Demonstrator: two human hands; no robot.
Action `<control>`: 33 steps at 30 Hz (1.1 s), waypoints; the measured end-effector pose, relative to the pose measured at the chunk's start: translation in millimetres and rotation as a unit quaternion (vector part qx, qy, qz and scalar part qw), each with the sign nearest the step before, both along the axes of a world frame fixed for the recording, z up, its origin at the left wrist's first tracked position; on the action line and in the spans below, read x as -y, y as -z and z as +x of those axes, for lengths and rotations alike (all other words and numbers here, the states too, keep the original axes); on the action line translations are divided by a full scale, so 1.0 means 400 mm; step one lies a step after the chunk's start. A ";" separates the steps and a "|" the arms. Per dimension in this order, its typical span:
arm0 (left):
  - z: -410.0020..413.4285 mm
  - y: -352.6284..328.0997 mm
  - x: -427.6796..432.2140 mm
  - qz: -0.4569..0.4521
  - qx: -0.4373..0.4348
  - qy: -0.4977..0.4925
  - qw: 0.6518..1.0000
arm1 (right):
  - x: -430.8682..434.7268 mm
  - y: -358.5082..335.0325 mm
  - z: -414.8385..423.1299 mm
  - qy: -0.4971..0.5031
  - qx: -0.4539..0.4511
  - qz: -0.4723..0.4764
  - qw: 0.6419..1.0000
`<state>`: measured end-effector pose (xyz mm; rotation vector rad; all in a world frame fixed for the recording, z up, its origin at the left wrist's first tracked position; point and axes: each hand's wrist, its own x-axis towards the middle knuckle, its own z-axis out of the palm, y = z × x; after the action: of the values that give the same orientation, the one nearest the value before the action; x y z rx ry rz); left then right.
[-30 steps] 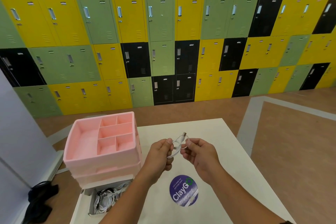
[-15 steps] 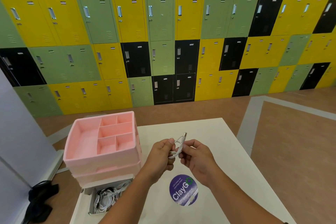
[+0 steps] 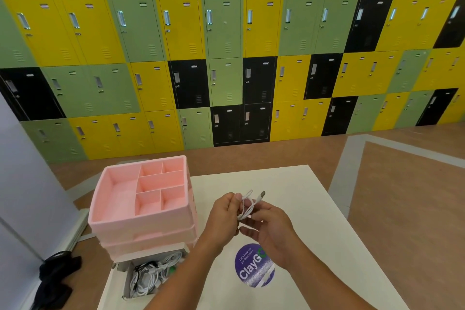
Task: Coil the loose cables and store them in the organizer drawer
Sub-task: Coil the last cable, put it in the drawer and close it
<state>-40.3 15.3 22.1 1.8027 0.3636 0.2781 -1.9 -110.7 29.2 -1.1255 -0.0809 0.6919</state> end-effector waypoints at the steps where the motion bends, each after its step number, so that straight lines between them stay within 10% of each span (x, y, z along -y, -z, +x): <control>1: 0.003 0.004 0.001 0.018 0.001 -0.005 1.000 | 0.000 -0.002 -0.001 -0.005 0.012 -0.001 1.000; 17: 0.012 0.014 -0.008 0.091 0.043 -0.047 0.994 | -0.016 -0.001 0.004 -0.040 0.011 -0.098 0.994; 26: -0.005 0.005 -0.040 -0.152 -0.015 -0.097 0.983 | -0.010 -0.012 0.030 -0.033 0.148 -0.209 0.966; 33: -0.036 -0.013 -0.037 -0.122 -0.099 0.000 0.988 | -0.003 -0.020 0.049 0.017 0.190 -0.288 0.938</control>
<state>-54.8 30.0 27.2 1.5929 0.5158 0.0496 17.8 -109.3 37.1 -1.8158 -0.1947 0.4654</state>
